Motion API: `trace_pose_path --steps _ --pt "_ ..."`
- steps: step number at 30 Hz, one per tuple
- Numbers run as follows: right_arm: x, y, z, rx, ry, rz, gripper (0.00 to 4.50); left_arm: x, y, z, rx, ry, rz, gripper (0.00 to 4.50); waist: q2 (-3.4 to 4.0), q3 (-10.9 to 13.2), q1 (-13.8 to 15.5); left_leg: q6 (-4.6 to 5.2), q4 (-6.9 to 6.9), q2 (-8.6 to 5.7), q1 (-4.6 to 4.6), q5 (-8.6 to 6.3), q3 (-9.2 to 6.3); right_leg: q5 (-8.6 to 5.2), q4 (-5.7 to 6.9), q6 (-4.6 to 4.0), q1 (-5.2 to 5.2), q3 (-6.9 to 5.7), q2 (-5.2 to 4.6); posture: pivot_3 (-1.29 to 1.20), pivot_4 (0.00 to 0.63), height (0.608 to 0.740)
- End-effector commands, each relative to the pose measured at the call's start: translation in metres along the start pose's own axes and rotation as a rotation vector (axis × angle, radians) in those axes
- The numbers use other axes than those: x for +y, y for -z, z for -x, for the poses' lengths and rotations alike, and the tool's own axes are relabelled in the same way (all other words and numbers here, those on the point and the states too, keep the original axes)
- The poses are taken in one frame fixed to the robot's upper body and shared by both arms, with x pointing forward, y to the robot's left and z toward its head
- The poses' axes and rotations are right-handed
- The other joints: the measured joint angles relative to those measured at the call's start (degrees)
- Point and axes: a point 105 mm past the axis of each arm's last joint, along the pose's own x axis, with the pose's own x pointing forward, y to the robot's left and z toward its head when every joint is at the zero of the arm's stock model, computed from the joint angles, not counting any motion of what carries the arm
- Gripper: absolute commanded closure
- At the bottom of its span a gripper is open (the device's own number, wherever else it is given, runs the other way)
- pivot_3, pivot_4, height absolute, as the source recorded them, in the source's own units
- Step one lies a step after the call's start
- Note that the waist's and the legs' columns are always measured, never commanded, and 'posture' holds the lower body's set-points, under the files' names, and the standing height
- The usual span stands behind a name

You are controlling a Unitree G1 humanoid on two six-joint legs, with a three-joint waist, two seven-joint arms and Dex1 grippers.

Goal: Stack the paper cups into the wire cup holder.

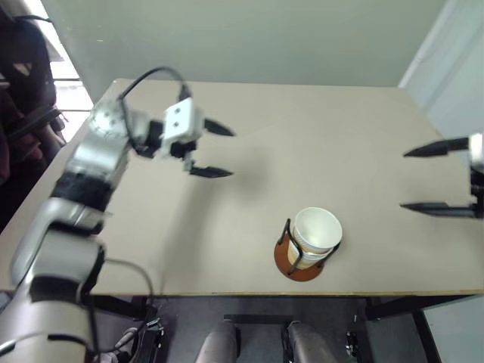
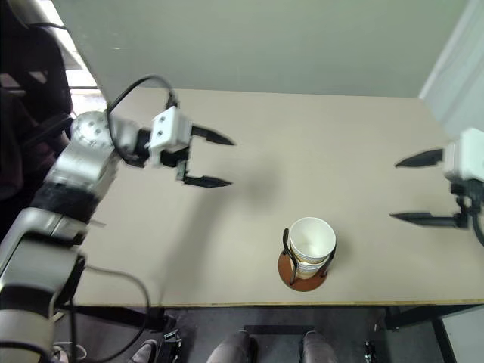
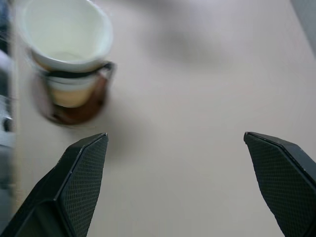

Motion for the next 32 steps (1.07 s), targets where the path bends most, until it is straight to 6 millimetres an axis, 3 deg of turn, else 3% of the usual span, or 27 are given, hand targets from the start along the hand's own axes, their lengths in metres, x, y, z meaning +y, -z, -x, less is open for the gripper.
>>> trace_pose_path --steps 1,9,17,24,32 --pt "-0.007 0.032 -0.023 0.078 -0.042 -0.015 0.0 -0.001 -0.022 0.02 -0.021 -0.139 -0.005 0.02 -0.07 -0.01 -0.14 0.0 -0.02 0.0 0.02 0.0 0.01 0.03 0.0 0.0 -0.01 -0.02 -0.02 0.0 0.15 0.74" --pt "-0.018 0.05 -0.053 0.103 -0.194 0.021 0.0 -0.042 -0.007 0.071 0.108 -0.282 0.162 0.02 0.02 0.01 -0.2 -0.3 -0.43 0.06 0.01 0.23 0.01 -0.02 0.24 -0.47 -0.34 0.0 -0.04 0.0 0.15 0.74" --pt "-0.027 0.071 -0.082 0.207 -0.235 0.081 0.0 -0.061 -0.004 0.092 0.171 -0.424 0.24 0.02 0.01 0.02 -0.69 -0.28 -0.62 0.15 0.41 0.14 -0.11 -0.38 1.01 -1.61 -0.33 0.31 -0.03 0.0 0.15 0.74" --pt "-0.033 0.061 -0.099 0.167 -0.266 0.118 0.0 -0.078 0.002 0.117 0.239 -0.527 0.295 0.02 0.02 0.02 -1.4 -0.52 -1.38 0.21 0.82 0.45 -0.16 -0.08 1.01 -2.14 -0.38 0.4 0.06 0.0 0.15 0.74" --pt "-0.038 0.054 -0.11 0.148 -0.275 0.152 0.0 -0.086 0.001 0.126 0.268 -0.577 0.313 0.02 0.03 0.03 -1.38 -0.57 -1.58 0.31 0.89 0.43 -0.21 -0.13 0.99 -2.32 -0.41 0.35 0.12 0.0 0.15 0.74"
